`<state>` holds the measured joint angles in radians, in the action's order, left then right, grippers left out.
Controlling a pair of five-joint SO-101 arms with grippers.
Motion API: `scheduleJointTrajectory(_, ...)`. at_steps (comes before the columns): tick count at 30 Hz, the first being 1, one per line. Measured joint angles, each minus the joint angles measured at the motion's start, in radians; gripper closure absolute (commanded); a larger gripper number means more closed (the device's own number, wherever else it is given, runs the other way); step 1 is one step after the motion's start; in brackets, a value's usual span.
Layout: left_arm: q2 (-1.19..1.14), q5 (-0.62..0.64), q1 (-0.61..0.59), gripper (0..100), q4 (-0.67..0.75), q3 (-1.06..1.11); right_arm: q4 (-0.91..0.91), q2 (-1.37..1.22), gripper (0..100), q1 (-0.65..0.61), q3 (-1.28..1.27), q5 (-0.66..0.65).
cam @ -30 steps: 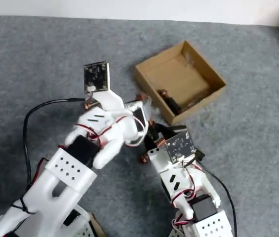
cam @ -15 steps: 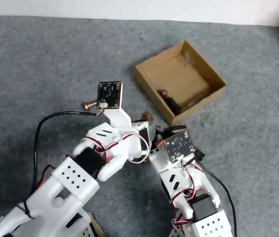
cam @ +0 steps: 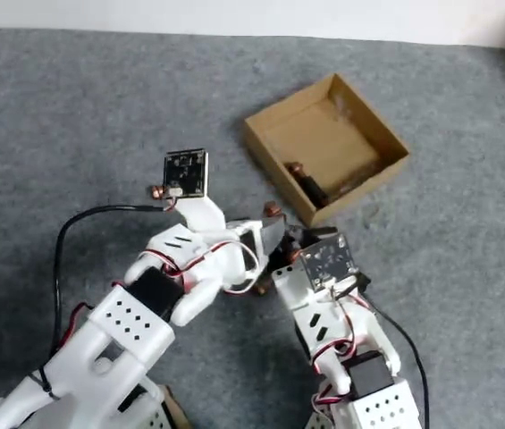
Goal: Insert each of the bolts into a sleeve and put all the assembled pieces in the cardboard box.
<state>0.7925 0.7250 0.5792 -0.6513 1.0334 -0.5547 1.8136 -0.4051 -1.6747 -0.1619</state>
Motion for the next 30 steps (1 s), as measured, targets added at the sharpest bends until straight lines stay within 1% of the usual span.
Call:
scheduleJointTrajectory(2,-0.011,0.000,0.002,51,-0.002,0.034,0.000,-0.002,99.2,0.005,0.000,0.000)
scheduleJointTrajectory(4,-0.006,0.002,-0.006,49,-0.002,0.060,-0.002,0.000,99.2,0.006,0.000,-0.002)
scheduleJointTrajectory(10,-0.014,0.003,-0.031,47,-0.003,0.080,-0.002,0.002,99.2,0.011,0.002,-0.002)
scheduleJointTrajectory(13,-0.015,0.002,-0.081,47,-0.005,0.080,0.000,0.003,99.2,0.034,0.002,-0.002)
scheduleJointTrajectory(15,-0.015,0.002,-0.117,47,-0.008,0.080,-0.002,0.003,99.2,0.058,0.002,-0.031)
scheduleJointTrajectory(18,-0.017,-0.006,-0.212,47,-0.009,0.081,-0.035,0.003,99.2,0.091,0.000,-0.086)
scheduleJointTrajectory(25,-0.015,-0.006,-0.420,47,-0.009,0.186,-0.038,0.003,99.2,0.097,0.017,-0.118)
scheduleJointTrajectory(27,-0.015,-0.006,-0.453,47,-0.009,0.187,-0.038,-0.015,99.2,0.100,0.025,-0.155)
scheduleJointTrajectory(30,-0.015,-0.006,-0.493,47,-0.009,0.187,-0.031,-0.109,99.2,0.098,0.051,-0.201)
